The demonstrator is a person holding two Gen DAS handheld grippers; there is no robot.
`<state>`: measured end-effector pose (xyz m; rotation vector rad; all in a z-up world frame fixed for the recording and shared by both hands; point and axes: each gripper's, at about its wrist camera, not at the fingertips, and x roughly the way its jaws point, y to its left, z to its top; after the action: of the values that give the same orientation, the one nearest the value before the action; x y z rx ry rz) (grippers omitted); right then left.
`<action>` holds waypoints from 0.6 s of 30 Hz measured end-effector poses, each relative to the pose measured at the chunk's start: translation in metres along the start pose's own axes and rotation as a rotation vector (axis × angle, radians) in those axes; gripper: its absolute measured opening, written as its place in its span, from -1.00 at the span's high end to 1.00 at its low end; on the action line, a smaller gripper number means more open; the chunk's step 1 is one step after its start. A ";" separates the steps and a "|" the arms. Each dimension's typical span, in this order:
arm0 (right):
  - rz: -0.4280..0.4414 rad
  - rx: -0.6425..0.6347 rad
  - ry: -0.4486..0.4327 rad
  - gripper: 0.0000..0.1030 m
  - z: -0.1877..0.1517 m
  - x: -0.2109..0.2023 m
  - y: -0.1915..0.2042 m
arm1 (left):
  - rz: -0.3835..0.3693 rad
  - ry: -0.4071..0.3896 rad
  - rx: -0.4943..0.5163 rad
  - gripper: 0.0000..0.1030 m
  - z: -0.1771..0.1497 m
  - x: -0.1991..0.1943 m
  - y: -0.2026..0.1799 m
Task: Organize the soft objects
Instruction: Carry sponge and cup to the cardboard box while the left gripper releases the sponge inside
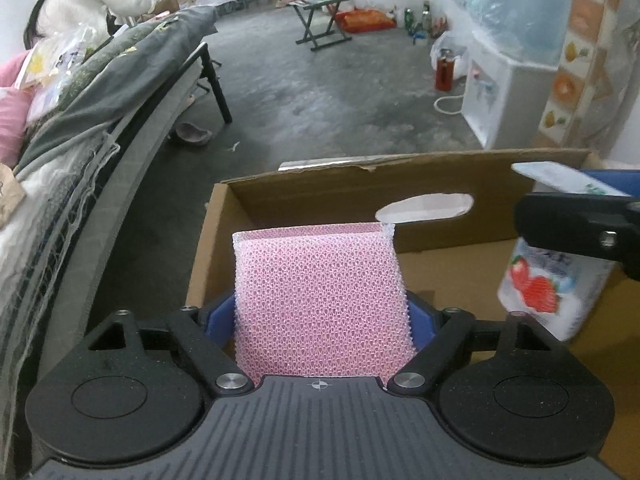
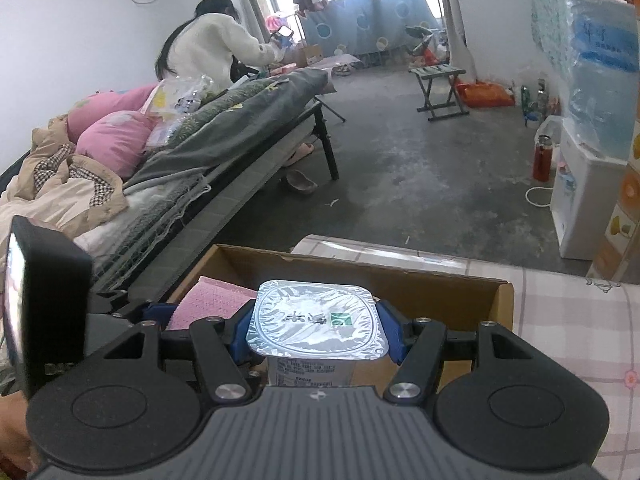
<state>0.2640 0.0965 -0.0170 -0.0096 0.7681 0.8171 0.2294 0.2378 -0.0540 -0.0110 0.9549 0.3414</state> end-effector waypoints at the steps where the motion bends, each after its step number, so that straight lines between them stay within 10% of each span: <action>1: 0.000 0.002 0.001 -0.02 -0.001 0.002 -0.002 | 0.011 0.001 0.003 -0.66 0.001 0.004 -0.001; 18: -0.014 -0.001 0.000 -0.02 0.002 0.000 0.000 | -0.004 -0.008 -0.064 -0.79 0.007 0.007 0.009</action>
<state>0.2652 0.0974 -0.0160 -0.0160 0.7672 0.8037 0.2360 0.2494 -0.0539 -0.0698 0.9361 0.3674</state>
